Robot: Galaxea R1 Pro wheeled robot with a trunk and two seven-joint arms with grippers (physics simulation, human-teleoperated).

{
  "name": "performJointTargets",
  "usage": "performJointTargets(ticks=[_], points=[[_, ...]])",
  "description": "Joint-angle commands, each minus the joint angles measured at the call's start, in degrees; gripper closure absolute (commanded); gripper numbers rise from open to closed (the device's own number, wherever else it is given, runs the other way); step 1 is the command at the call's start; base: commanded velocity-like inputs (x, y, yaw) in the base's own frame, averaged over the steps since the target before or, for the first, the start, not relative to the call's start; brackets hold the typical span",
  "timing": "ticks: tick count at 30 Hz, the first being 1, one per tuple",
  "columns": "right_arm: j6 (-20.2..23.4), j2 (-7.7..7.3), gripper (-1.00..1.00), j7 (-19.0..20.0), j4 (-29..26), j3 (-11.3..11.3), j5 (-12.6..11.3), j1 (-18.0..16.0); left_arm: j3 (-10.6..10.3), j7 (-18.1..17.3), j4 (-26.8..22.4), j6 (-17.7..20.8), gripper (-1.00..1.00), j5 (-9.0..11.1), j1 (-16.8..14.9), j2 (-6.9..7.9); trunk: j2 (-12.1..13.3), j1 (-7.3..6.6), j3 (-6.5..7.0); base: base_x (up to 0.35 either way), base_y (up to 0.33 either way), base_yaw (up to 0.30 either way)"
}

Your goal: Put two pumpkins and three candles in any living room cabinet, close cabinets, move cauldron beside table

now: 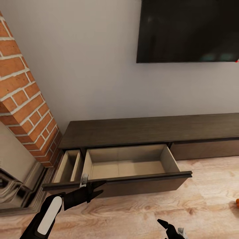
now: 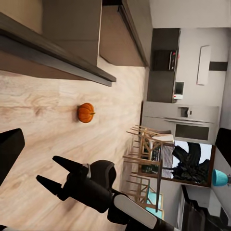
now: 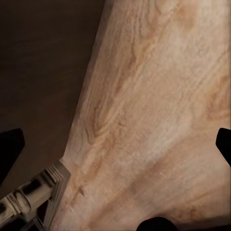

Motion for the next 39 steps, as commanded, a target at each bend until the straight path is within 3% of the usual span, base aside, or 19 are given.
performJointTargets(ticks=[1, 12, 23, 28, 32, 34, 37, 39], points=[[0.4, -0.04, -1.0, 0.0, 0.0, -0.1, -0.3, 0.0, 0.1, -0.3, 0.0, 0.3, -1.0, -0.2, 0.0, 0.0, 0.4, -0.23, 0.14, 0.0, 0.0, 0.0], [0.3, -0.12, -1.0, -0.1, 1.0, -0.1, -0.1, 0.0, 0.1, -0.3, 0.0, 0.3, -1.0, -0.2, 0.0, 0.08, 4.8, -2.65, 2.12, 0.0, 0.0, 0.053], [-2.9, -0.12, -1.0, 0.2, 1.4, -0.1, -0.1, 0.0, 0.1, 0.0, 0.6, 0.1, -1.0, -0.5, 0.3, 0.22, 9.2, -5.07, 4.09, 0.0, 0.0, 0.257], [-3.2, -0.12, -1.0, 0.2, 3.0, -0.1, -0.1, 0.0, -0.1, 0.4, 4.0, -0.1, -1.0, -1.5, 0.5, 0.2, 11.2, -6.16, 4.99, 0.0, 0.0, 0.289], [-3.2, -0.12, -1.0, 0.2, 4.3, -0.1, -0.1, 0.0, -0.1, 0.5, 8.0, -0.2, -1.0, -5.2, 0.7, 0.26, 12.8, -7.04, 5.71, 0.0, 0.0, 0.284], [-3.2, -0.12, -1.0, 0.2, 4.5, -0.1, -0.1, 0.0, -0.1, 0.5, 10.5, -0.3, -1.0, -8.5, 0.7, 0.24, 13.6, -7.48, 6.07, 0.0, 0.0, 0.153], [-3.2, -0.12, -1.0, 0.2, 4.7, 0.0, -0.1, 0.0, 0.0, 0.5, 12.6, -0.9, -1.0, -11.9, 0.8, 0.18, 14.8, -8.14, 6.61, 0.0, 0.0, 0.065], [-3.2, -0.11, -1.0, 0.1, 4.9, 0.0, -0.1, 0.0, 0.0, 0.5, 13.9, -1.9, -1.0, -13.3, 0.8, 0.18, 15.6, -8.58, 6.96, 0.0, 0.0, 0.023]])
